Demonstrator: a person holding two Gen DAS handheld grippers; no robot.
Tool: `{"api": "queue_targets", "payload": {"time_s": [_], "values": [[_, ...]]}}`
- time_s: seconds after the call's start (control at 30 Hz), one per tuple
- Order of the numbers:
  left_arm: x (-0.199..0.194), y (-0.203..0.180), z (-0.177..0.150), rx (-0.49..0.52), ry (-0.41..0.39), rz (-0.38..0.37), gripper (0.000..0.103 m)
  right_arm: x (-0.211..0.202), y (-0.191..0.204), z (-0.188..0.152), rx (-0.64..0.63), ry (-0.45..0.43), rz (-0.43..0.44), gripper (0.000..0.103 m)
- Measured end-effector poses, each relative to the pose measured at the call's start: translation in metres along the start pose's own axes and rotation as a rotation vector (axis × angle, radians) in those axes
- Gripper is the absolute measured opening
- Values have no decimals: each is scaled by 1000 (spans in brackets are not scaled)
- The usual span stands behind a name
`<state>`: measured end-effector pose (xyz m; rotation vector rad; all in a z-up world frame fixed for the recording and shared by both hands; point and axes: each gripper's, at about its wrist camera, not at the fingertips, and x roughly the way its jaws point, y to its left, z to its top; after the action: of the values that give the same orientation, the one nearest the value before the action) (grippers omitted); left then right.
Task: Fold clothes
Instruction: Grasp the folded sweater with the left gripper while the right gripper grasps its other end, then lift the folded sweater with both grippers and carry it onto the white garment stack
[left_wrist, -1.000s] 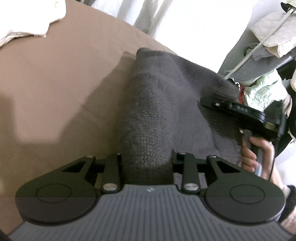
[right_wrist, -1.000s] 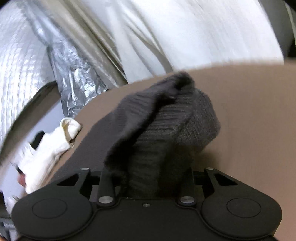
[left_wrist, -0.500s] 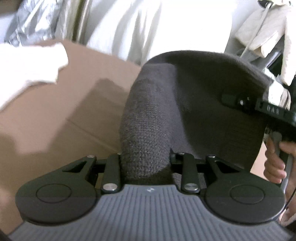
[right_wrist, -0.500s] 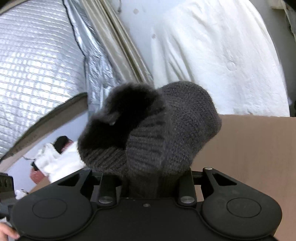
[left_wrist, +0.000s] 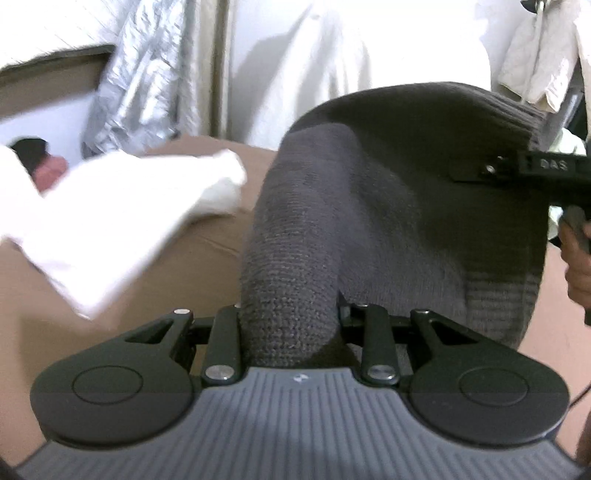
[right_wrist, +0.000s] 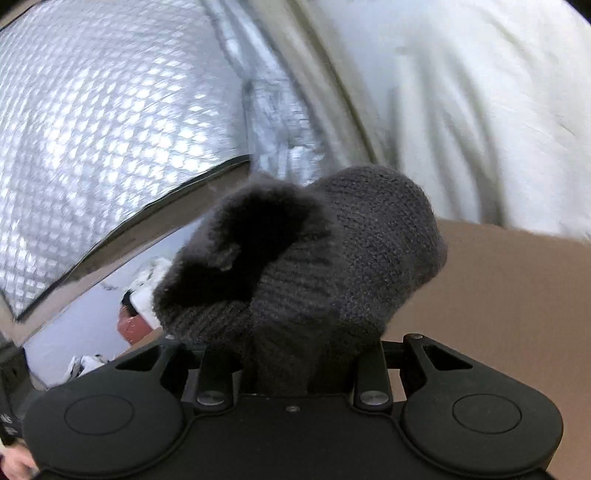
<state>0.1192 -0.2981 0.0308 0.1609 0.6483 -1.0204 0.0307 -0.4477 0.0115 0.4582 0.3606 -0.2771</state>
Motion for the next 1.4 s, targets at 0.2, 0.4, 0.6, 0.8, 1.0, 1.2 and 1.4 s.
{"api": "queue_targets", "payload": {"time_s": [0.2, 0.4, 0.6, 0.8, 1.0, 1.2, 1.4], "values": [[-20, 92, 56, 22, 21, 141, 28, 99, 60, 25, -14, -6, 134, 34], [4, 177, 132, 72, 74, 299, 28, 187, 93, 52, 19, -28, 229, 33], [87, 272, 165, -18, 128, 413, 44, 288, 77, 37, 180, -42, 210, 34], [169, 321, 131, -133, 233, 483, 80, 351, 38, -8, 214, 70, 47, 40], [184, 316, 119, -45, 185, 570, 84, 361, 29, -8, 166, 110, 65, 45], [169, 296, 127, 211, 63, 662, 71, 358, 64, 11, -27, 22, 38, 42], [124, 282, 126, 181, -58, 594, 71, 346, 34, -11, 113, 99, -54, 71]]}}
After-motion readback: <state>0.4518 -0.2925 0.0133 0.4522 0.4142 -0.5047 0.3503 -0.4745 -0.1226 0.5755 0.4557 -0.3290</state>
